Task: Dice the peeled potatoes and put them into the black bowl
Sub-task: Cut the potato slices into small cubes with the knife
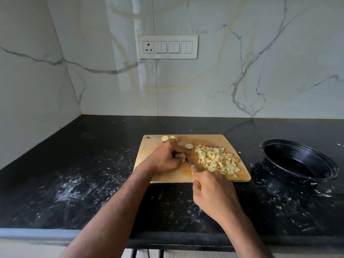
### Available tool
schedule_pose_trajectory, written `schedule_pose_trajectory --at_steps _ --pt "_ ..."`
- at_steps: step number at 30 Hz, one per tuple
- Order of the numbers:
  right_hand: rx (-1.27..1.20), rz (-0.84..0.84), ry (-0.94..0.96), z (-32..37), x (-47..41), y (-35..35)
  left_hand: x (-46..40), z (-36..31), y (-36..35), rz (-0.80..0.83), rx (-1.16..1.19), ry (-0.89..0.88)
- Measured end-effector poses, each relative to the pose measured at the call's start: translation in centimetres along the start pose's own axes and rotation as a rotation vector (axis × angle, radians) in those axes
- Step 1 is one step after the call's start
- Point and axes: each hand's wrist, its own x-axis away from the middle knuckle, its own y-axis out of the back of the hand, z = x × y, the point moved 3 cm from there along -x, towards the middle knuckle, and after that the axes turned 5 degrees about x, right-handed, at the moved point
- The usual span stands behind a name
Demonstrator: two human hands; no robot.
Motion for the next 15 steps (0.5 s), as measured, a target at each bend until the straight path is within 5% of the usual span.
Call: schedule_pose_trajectory --at_steps 15 --pt "-0.075 -0.01 -0.026 -0.5 1.7 1.1 -0.2 0.4 0.0 0.055 0.087 -0.069"
